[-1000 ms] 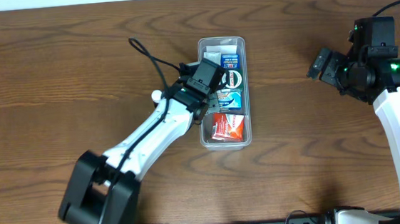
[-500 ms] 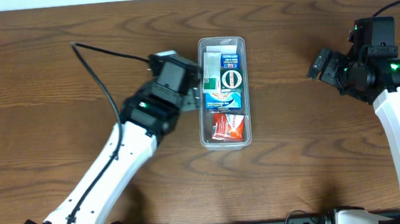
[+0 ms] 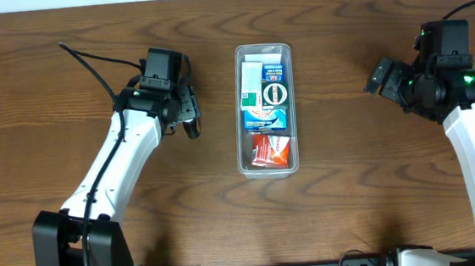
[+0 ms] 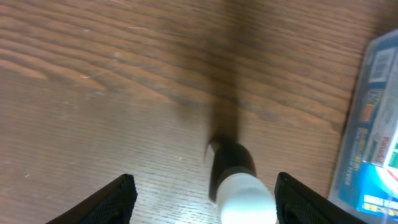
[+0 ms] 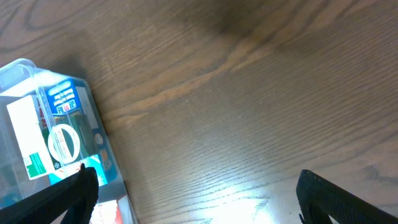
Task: Pack container
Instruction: 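Lower the left gripper around the bottle and grasp it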
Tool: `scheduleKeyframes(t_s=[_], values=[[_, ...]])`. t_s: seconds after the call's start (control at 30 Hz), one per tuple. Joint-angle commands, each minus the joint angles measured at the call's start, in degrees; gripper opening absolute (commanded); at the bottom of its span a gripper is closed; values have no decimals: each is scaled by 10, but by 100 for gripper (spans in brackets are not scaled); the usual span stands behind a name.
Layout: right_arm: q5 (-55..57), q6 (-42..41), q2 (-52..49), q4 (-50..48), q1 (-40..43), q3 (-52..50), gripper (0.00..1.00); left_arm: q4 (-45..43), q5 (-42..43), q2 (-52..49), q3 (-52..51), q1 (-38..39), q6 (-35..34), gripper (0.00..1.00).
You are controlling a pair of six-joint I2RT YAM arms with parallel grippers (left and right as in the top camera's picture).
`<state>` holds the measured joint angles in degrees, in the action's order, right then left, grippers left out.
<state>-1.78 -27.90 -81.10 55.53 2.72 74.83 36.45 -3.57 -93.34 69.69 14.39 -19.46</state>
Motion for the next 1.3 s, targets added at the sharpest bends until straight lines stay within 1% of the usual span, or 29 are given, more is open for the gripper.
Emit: scheduleKeyframes(t_s=[0.0, 0.07, 0.23, 0.4, 0.53, 0.67, 0.93, 1.27], values=[[-2, -3, 9, 0, 3, 1, 99, -3, 58, -10, 1, -1, 23, 72], [-2, -3, 9, 0, 3, 1, 99, -3, 71, -11, 1, -1, 27, 72], [-2, -3, 9, 0, 3, 1, 99, -6, 71, -11, 0, -1, 30, 73], [-2, -3, 9, 0, 3, 1, 99, -1, 71, -11, -10, -1, 30, 69], [-2, -3, 9, 0, 3, 1, 99, -2, 70, -14, -12, -1, 30, 69], [-2, -3, 9, 0, 3, 1, 99, 0, 71, -23, -12, -1, 32, 63], [-2, -3, 9, 0, 3, 1, 99, 2, 71, -52, -12, -1, 32, 61], [-2, -3, 9, 0, 3, 1, 99, -10, 70, -51, -12, -1, 33, 42]])
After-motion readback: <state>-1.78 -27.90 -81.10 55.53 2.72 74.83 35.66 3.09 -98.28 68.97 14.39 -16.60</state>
